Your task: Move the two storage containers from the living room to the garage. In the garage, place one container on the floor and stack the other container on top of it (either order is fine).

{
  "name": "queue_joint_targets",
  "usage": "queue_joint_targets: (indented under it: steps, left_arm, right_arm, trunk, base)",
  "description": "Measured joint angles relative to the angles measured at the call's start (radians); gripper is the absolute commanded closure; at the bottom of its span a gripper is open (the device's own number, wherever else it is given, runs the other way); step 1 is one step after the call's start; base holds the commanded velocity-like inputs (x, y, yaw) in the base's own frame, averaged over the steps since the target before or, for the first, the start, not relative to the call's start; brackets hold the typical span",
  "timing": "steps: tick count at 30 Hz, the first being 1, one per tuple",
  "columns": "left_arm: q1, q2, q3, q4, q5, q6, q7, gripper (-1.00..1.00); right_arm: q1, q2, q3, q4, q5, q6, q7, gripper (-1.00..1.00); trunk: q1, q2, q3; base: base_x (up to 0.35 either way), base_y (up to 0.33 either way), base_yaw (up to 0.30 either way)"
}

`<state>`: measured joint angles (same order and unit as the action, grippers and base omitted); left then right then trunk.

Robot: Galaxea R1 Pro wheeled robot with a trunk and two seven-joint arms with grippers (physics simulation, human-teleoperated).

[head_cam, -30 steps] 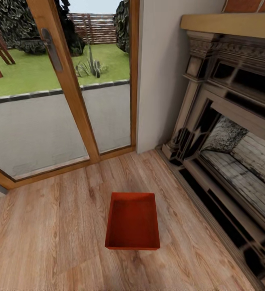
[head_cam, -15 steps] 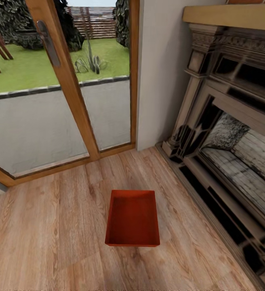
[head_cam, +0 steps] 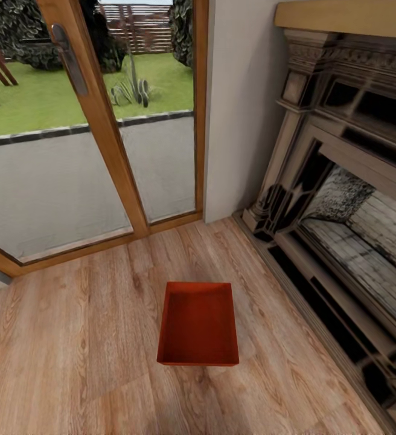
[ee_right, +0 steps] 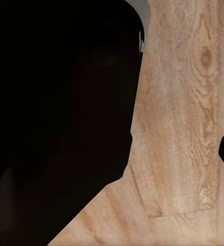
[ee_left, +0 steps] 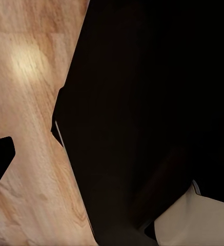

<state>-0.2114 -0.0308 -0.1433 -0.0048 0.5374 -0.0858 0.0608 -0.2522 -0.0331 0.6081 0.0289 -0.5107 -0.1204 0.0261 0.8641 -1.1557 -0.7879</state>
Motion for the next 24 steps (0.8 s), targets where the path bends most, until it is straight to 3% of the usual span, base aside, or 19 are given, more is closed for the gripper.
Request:
queue_joint_targets:
  steps: [24]
  left_arm:
    - [0.0, 0.0, 0.0, 0.0, 0.0, 0.001, 0.0, -1.0]
  right_arm:
    - [0.0, 0.001, 0.002, 0.0, 0.002, 0.0, 0.003, -1.0]
  trunk:
    - [0.0, 0.0, 0.0]
  base:
    - [0.0, 0.0, 0.0]
